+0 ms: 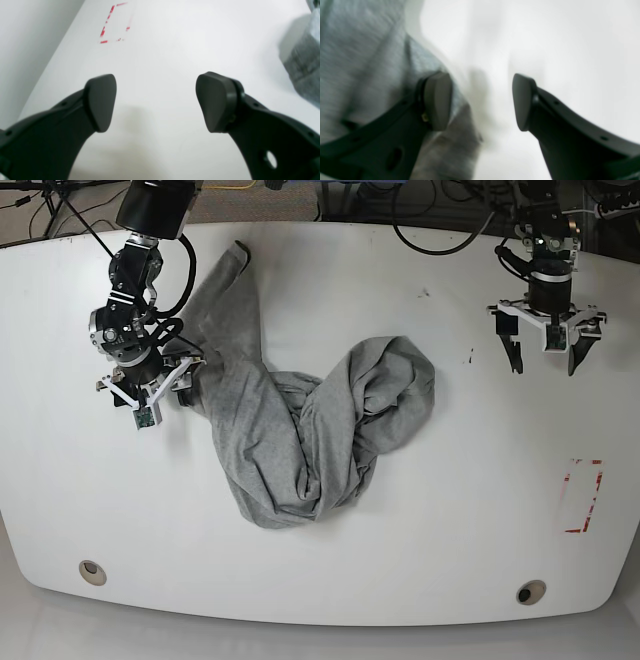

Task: Fold the T-shirt properly
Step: 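Move the right gripper along the shirt edge and position it to grasp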

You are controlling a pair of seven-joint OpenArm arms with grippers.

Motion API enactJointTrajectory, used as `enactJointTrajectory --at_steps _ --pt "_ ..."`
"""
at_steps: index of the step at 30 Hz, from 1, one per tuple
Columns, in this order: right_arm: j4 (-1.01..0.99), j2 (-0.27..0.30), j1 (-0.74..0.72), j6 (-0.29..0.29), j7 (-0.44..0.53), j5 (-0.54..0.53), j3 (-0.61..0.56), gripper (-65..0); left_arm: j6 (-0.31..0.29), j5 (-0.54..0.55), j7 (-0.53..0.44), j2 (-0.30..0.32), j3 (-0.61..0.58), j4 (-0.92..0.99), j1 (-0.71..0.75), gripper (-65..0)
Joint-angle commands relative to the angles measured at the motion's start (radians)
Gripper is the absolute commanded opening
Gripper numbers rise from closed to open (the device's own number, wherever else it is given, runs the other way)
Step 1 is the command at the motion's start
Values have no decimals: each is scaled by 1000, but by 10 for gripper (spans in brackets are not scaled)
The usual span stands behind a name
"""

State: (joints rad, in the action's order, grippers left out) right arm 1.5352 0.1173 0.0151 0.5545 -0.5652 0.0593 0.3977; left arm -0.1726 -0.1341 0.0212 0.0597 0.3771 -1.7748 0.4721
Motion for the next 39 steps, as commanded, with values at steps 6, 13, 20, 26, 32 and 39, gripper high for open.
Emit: enactJointTrajectory --at_steps 6,13,20,26,32,39 --pt "57 10 -16 8 30 -140 7 -261 8 -9 -35 11 3 -26 7 -146" --pt "139 0 -4 18 12 -279 11 -251 8 -21 -49 11 3 -30 14 -148" --pt "165 -41 -10 24 -46 -342 18 -261 6 3 -46 11 -8 -31 11 -146" --pt "190 -73 -12 29 -97 -352 11 -261 3 26 -50 12 -10 -34 14 -144" --pt "205 -91 -16 32 -139 -364 -12 -261 -5 72 -46 14 -13 -35 13 -141" --pt "216 -85 -22 35 -164 -359 -7 -264 -22 148 19 17 -10 -20 -10 -138"
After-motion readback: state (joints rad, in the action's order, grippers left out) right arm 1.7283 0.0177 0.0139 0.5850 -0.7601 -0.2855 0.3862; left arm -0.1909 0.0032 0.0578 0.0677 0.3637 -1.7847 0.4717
